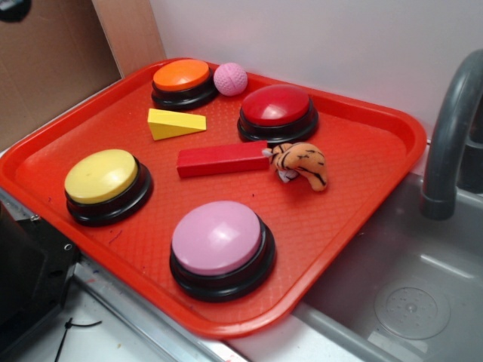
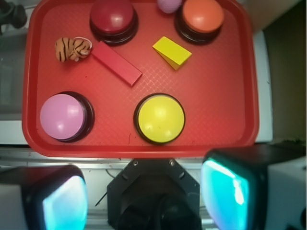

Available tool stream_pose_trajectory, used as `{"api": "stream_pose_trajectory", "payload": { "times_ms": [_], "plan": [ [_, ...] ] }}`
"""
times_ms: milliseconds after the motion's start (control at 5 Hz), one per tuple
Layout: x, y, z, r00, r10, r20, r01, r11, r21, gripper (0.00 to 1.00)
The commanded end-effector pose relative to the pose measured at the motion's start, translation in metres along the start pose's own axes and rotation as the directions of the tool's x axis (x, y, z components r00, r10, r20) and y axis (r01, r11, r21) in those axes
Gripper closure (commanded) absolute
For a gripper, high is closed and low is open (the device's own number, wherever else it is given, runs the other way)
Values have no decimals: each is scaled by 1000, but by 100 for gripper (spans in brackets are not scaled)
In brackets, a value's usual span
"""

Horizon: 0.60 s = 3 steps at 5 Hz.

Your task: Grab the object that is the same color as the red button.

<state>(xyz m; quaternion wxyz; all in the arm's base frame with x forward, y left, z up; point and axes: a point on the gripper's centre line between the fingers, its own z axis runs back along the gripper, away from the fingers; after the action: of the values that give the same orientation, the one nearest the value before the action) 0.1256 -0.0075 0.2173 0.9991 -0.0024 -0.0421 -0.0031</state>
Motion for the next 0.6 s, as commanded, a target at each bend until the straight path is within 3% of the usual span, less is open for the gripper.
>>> {"api": "stream_pose_trajectory", "payload": {
  "times_ms": [0, 200, 400],
  "plan": [
    [19, 5, -19, 974, -203, 99, 195, 977, 84, 0],
    [38, 8, -48, 933, -325, 153, 306, 943, 132, 0],
    [56, 16, -73, 908, -384, 170, 374, 923, 91, 0]
  ]
}}
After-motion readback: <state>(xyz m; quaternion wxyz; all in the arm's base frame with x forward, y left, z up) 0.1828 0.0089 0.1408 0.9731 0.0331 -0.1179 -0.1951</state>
